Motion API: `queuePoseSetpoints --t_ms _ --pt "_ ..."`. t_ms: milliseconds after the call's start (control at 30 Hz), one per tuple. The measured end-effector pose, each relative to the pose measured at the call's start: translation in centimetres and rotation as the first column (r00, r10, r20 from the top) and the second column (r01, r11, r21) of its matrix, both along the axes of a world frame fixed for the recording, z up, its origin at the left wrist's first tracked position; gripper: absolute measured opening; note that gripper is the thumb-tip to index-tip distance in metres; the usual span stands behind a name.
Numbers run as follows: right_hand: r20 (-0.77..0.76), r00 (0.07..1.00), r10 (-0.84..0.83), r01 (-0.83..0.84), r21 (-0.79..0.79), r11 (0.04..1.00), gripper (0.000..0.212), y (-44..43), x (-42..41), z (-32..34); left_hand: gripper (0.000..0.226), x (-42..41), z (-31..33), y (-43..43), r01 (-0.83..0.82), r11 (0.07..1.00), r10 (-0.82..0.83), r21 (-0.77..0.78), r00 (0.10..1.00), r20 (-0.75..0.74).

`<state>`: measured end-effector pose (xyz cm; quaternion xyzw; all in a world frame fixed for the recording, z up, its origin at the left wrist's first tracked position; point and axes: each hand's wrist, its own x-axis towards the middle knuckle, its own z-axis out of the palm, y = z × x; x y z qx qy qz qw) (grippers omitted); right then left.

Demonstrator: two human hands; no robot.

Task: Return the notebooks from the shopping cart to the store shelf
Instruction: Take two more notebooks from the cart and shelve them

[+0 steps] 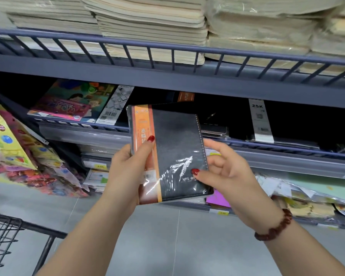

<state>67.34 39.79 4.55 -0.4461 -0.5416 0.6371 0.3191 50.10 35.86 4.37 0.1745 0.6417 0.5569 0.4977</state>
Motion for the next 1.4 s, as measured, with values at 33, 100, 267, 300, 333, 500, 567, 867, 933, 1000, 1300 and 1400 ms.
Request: queuePoseSetpoints --t_ms 33,100,267,300,333,500,567,867,933,1000,1300,1400 --pt "-0.034 0.999 -0.033 0.033 0.0 0.999 0.053 0.2 0.2 0.0 0.015 0.0 0.1 0.3 0.042 0.999 -0.042 0.009 0.999 0.005" --pt "-0.077 0.99 -0.117 0.117 -0.002 0.993 0.05 0.7 0.7 0.1 0.03 0.0 0.1 0.6 0.121 0.992 -0.122 0.042 0.993 0.007" --pt "-0.095 0.972 -0.216 0.223 0.07 0.972 0.043 2.5 1.4 0.4 0.097 -0.2 -0.6 0.1 0.22 0.954 -0.209 0.206 0.975 -0.074" --pt "-0.075 0.976 -0.204 0.211 0.111 0.971 0.04 2.8 1.4 0.5 0.098 0.0 -0.6 0.2 0.251 0.941 -0.235 0.226 0.967 -0.094" --pt "-0.034 0.983 -0.179 0.182 0.162 0.97 0.037 3.1 1.6 0.7 0.096 0.2 -0.6 0.3 0.269 0.934 -0.247 0.236 0.962 -0.118" --pt "0.322 0.945 -0.055 -0.059 0.333 0.941 0.07 3.9 2.8 0.6 0.074 0.2 -1.2 2.0 0.226 0.939 -0.166 0.26 0.958 -0.235" --pt "0.382 0.916 -0.118 -0.044 0.39 0.92 0.084 4.2 2.9 0.2 0.064 0.0 -1.4 2.6 0.223 0.942 -0.139 0.25 0.94 -0.312" --pt "0.447 0.85 -0.277 0.03 0.485 0.874 0.057 7.6 1.8 0.0 0.063 -0.8 -1.4 7.3 0.296 0.934 -0.159 0.198 0.844 -0.511" --pt "0.443 0.848 -0.291 0.059 0.467 0.882 0.054 8.5 1.6 -0.2 0.064 -1.2 -1.5 8.4 0.298 0.937 -0.168 0.18 0.84 -0.517" --pt "0.438 0.844 -0.308 0.083 0.461 0.883 0.052 9.2 1.4 -0.3 0.064 -1.4 -1.6 9.1 0.302 0.939 -0.177 0.167 0.837 -0.517" --pt "0.498 0.808 -0.315 0.049 0.476 0.878 0.051 9.6 1.2 0.0 0.065 -1.2 -1.8 10.0 0.285 0.951 -0.164 0.119 0.795 -0.584" --pt "0.557 0.785 -0.272 -0.04 0.484 0.874 0.052 9.1 1.5 0.2 0.06 -1.3 -1.7 9.5 0.276 0.957 -0.172 0.084 0.779 -0.603"
